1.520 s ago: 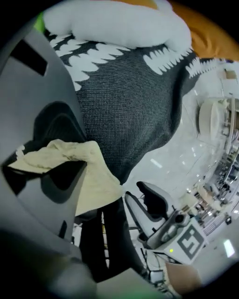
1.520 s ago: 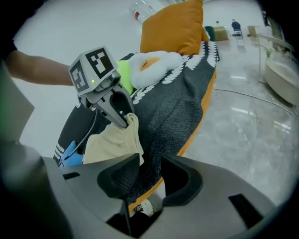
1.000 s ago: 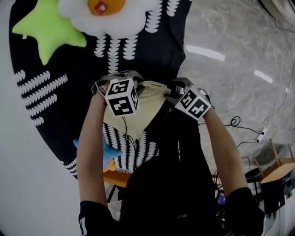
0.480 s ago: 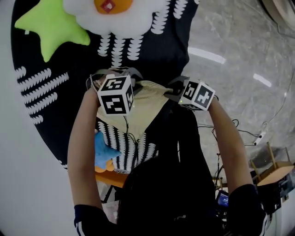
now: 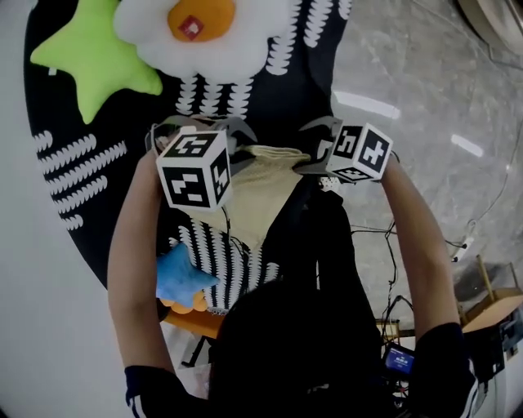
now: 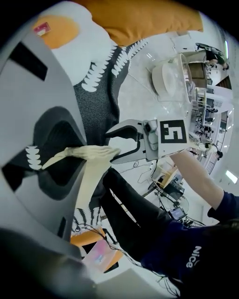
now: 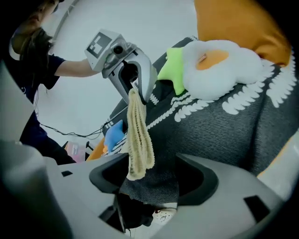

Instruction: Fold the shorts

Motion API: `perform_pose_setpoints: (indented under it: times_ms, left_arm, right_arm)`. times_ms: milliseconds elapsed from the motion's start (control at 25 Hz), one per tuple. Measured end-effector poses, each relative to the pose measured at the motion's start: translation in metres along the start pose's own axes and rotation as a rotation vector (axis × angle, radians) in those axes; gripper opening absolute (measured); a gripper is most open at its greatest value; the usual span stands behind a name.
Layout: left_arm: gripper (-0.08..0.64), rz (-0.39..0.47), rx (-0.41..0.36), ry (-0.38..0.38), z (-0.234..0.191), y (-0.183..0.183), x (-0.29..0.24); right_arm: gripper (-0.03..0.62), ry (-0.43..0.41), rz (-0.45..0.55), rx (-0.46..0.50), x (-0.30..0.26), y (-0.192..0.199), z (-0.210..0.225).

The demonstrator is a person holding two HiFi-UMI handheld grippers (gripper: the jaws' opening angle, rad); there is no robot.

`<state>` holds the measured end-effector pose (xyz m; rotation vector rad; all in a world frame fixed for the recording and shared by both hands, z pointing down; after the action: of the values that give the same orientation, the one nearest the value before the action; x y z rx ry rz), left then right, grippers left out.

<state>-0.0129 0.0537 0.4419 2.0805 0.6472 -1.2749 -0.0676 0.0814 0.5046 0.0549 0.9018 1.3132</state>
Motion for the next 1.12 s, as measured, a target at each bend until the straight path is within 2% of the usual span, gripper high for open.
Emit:
perform_pose_setpoints:
  times_ms: [80,160,240,360,440,520,600,720,800,1000,1120]
  left_arm:
    - [0.067,0.004,-0.006,0.007,0.002,0.001,0.000]
    - [0.067,-0.013,0.002,-0.010,-0.001,0.007,0.000]
    - [0.067,-0.026,0.042,-0.068,-0.014,0.016,0.002]
    - [0.067,0.003,0.139,-0.198,-0.052,0.021,0.013]
    - [0.067,0.038,0.188,-0.278,-0.078,0.017,0.026]
    - [0.069,0.055,0.206,-0.344,-0.100,0.011,0.041]
    - [0.069,0.061,0.216,-0.392,-0.116,0.008,0.057]
    - [0.069,0.094,0.267,-0.392,-0.122,0.008,0.072]
    - [0.069,0.102,0.279,-0.381,-0.114,0.011,0.078]
    - [0.069,0.067,0.190,-0.363,-0.063,0.021,0.079]
    - [0.069,0.076,0.184,-0.360,-0.031,0.033,0.074]
  right_arm:
    - [0.278,-0.068,-0.063,0.025,-0.016,-0.001,-0.009]
    - [0.093,-0.100,-0.094,0.034,-0.021,-0.002,-0.013]
    - [0.086,-0.086,-0.044,0.002,-0.012,-0.008,-0.008]
    - [0.091,-0.041,0.113,-0.102,0.023,-0.023,0.014]
    - [0.089,0.014,0.198,-0.148,0.053,-0.033,0.034]
    - [0.087,0.108,0.233,-0.143,0.079,-0.044,0.051]
    - [0.087,0.218,0.227,-0.096,0.099,-0.056,0.061]
    - [0.087,0.336,0.175,0.001,0.112,-0.071,0.060]
    - [0.087,0.391,0.139,0.063,0.112,-0.078,0.049]
    - [0.089,0.516,0.101,0.159,0.088,-0.083,0.006]
    - [0.089,0.601,0.086,0.220,0.063,-0.083,-0.021]
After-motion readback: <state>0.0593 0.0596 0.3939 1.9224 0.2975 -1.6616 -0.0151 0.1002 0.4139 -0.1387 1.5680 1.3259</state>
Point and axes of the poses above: the fingertips, and each gripper's own axes: x backward along the fingers, z to its right, y out of its underside, the point moved 1 cm from there along x, backward along the fingers, and after that the axes turned 7 degrees about -z, right-handed, at the moved point
